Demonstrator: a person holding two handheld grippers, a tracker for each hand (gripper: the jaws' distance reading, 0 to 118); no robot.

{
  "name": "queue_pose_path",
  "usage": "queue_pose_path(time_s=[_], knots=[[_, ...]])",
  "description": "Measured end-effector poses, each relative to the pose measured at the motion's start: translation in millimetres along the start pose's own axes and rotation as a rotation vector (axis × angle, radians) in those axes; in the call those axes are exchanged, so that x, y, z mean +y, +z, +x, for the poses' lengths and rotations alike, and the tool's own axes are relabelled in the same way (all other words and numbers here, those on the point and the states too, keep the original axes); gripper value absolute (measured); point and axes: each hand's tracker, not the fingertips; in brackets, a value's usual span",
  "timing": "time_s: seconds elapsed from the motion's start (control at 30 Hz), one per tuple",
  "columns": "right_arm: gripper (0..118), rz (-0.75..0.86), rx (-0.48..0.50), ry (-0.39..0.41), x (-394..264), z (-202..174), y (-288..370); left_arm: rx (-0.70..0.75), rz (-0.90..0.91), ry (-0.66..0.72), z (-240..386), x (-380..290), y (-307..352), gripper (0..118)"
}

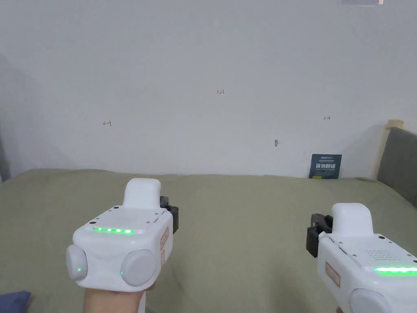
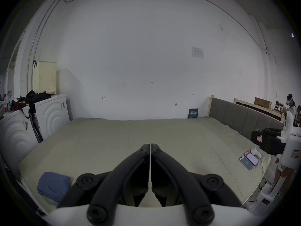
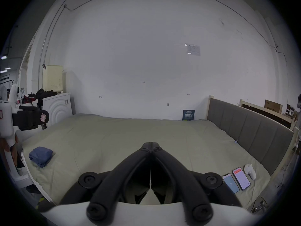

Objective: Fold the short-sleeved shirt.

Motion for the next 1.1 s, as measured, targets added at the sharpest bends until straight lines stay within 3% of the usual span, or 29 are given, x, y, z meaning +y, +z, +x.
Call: queue_pose_path(time_s=[0.1,0.17,0.2,0.23,0.27,0.3,0.33,0.5,0.57,0.67,0.87,0.97,1.03,1.1], knots=[[2,0.024,-0.017,0.008,6,1,6,0.007,0.010,0.025,-1,5,4,9],[19,0.036,-0.019,0.007,9,1,8,0.013,0.019,0.006,-2,7,4,28],[36,0.034,-0.025,0.004,12,2,9,0.018,0.021,0.007,-2,7,4,54],[77,0.034,-0.033,0.000,12,2,9,0.022,0.017,0.004,-2,8,3,101],[107,0.036,-0.021,-0.012,12,4,8,0.022,0.010,0.003,-3,7,3,118],[118,0.036,-0.028,-0.020,13,5,7,0.018,0.055,0.013,-4,7,8,118],[118,0.081,-0.027,-0.029,13,6,8,-0.021,0.079,0.027,-3,7,7,118],[118,0.044,-0.046,-0.008,16,5,7,0.070,0.001,-0.085,2,7,7,118],[118,0.045,-0.039,-0.012,15,4,8,0.030,0.006,-0.070,-1,5,10,118],[118,0.026,-0.031,-0.009,16,4,8,0.098,-0.075,-0.041,-2,10,13,118],[118,0.021,-0.008,0.009,18,-5,10,0.029,-0.093,0.044,-13,20,26,118],[118,0.011,0.012,0.034,18,-9,12,0.123,-0.091,-0.019,-12,19,30,118],[118,0.013,0.010,0.028,18,-11,13,0.055,-0.096,-0.076,-12,17,29,118],[118,0.008,0.019,0.005,18,-11,14,0.088,-0.074,-0.068,-7,15,28,118]])
